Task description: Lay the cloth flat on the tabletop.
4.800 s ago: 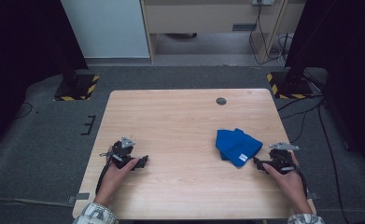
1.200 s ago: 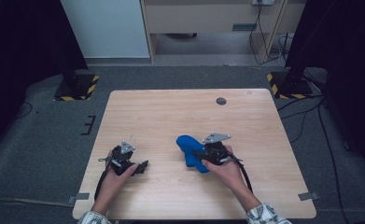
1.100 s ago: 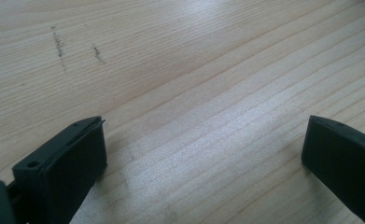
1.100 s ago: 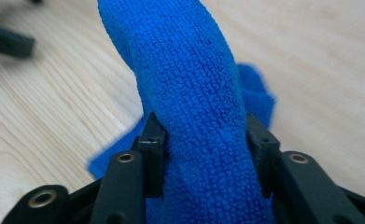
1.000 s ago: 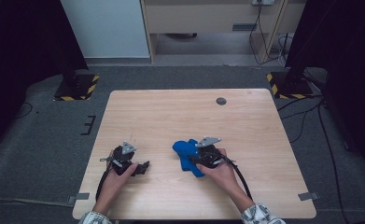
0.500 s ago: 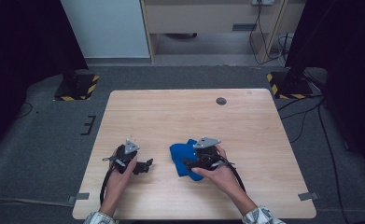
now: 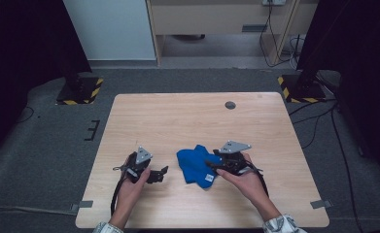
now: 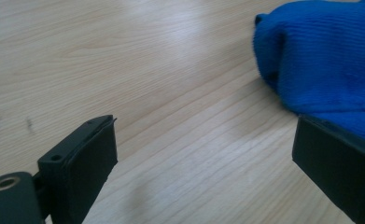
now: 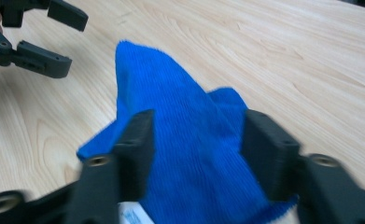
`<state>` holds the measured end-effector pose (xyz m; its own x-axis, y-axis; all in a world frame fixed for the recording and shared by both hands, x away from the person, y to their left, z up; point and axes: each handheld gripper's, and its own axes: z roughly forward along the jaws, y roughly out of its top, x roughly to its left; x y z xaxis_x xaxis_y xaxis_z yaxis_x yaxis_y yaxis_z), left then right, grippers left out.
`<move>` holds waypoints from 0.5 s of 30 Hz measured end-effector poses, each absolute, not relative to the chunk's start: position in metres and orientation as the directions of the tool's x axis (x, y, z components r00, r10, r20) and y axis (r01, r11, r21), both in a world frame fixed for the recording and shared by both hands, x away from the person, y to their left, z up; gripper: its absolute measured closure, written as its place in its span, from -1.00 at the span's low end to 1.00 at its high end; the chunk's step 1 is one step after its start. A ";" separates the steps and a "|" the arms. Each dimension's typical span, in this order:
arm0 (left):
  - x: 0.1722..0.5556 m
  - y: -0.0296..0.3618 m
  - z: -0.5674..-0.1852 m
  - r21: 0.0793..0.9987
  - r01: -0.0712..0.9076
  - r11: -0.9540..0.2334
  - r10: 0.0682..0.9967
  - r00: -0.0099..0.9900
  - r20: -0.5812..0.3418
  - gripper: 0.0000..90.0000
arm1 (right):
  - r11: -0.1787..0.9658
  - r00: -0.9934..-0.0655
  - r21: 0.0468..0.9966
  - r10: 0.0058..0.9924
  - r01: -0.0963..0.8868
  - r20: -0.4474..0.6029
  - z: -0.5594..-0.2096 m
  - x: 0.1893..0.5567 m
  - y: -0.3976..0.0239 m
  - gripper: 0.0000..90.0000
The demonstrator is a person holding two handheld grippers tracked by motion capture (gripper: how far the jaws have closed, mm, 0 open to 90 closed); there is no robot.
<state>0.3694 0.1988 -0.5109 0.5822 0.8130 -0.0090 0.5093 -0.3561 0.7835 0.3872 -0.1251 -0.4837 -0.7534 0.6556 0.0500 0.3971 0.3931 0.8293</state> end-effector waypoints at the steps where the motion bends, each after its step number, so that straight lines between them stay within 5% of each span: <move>1: 0.369 0.194 -0.511 0.780 0.506 -0.369 0.807 0.590 -0.001 -0.87 | 0.396 -0.757 0.828 0.652 0.397 0.052 -0.485 0.386 -0.127 0.18; 5: 0.370 0.186 -0.509 0.781 0.500 -0.374 0.800 0.599 0.000 -0.85 | 0.424 -0.777 0.819 0.629 0.386 0.041 -0.489 0.381 -0.128 0.38; 12: 0.373 0.178 -0.510 0.785 0.488 -0.382 0.782 0.624 -0.007 -0.82 | 0.473 -0.791 0.803 0.612 0.362 -0.003 -0.495 0.374 -0.109 0.00; 15: 0.372 0.177 -0.510 0.787 0.481 -0.387 0.778 0.628 0.000 -0.81 | 0.497 -0.787 0.787 0.617 0.365 -0.024 -0.500 0.378 -0.102 0.19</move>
<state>0.3721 0.1771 -0.5100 0.6280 0.7782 -0.0004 0.4805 -0.3875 0.7867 0.3785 -0.1020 -0.4998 -0.7870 0.6166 -0.0238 0.3655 0.4968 0.7871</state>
